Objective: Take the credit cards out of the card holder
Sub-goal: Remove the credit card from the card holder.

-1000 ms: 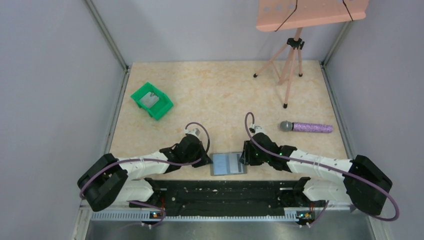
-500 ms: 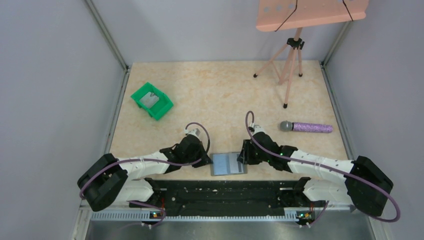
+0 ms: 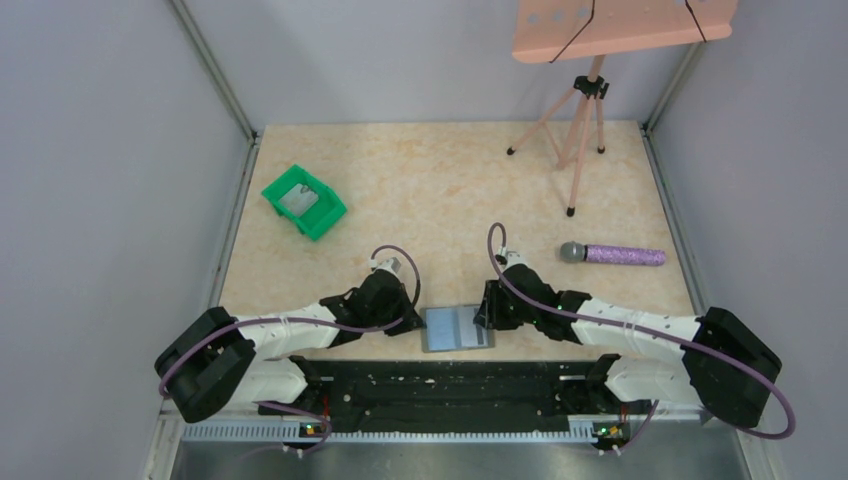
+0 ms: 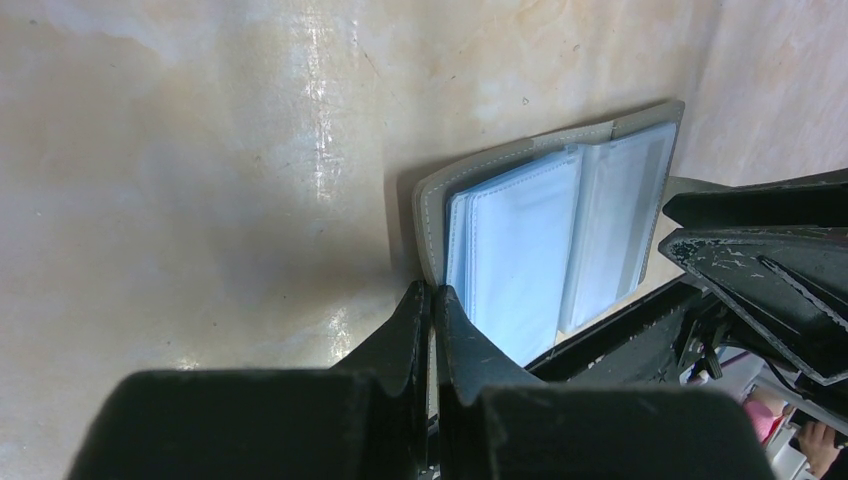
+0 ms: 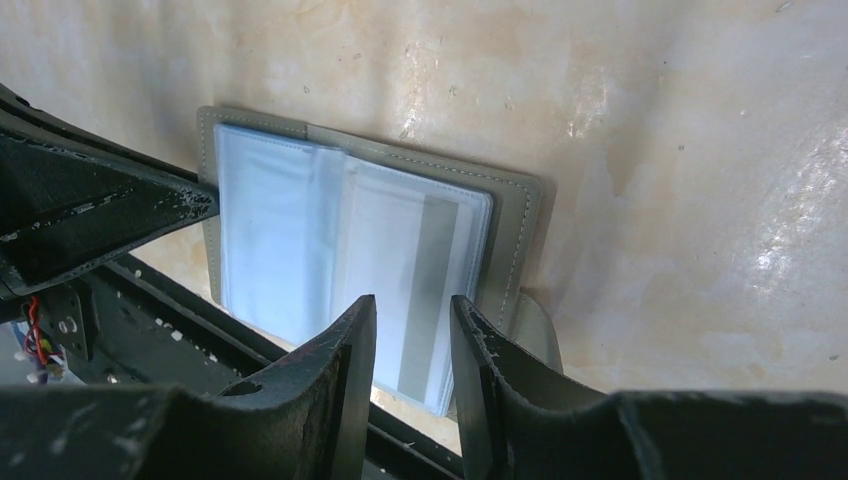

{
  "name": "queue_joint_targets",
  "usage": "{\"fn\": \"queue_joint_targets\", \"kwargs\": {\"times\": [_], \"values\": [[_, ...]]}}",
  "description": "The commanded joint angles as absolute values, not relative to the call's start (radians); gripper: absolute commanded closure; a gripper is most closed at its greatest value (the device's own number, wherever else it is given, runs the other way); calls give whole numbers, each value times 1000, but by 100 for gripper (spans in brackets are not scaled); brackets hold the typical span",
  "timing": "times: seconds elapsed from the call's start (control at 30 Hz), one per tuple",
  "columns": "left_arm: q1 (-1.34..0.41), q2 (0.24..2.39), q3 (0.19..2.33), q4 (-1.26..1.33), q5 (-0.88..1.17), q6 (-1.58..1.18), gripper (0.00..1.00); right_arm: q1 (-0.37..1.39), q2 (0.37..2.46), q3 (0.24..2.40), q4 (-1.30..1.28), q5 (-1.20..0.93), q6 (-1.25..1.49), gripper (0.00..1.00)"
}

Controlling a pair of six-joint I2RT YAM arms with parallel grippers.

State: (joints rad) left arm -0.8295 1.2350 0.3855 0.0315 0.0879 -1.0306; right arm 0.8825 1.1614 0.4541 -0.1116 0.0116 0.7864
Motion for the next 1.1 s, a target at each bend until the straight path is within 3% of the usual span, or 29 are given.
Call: {"fn": "queue_joint_targets", "kwargs": {"times": [0.0, 1.07], "values": [[-838, 1229, 398, 9, 70, -1033, 96, 881, 1171, 467, -87, 28, 788, 66], [-844, 1237, 400, 14, 72, -1035, 96, 881, 1207, 449, 35, -70, 811, 67]]}}
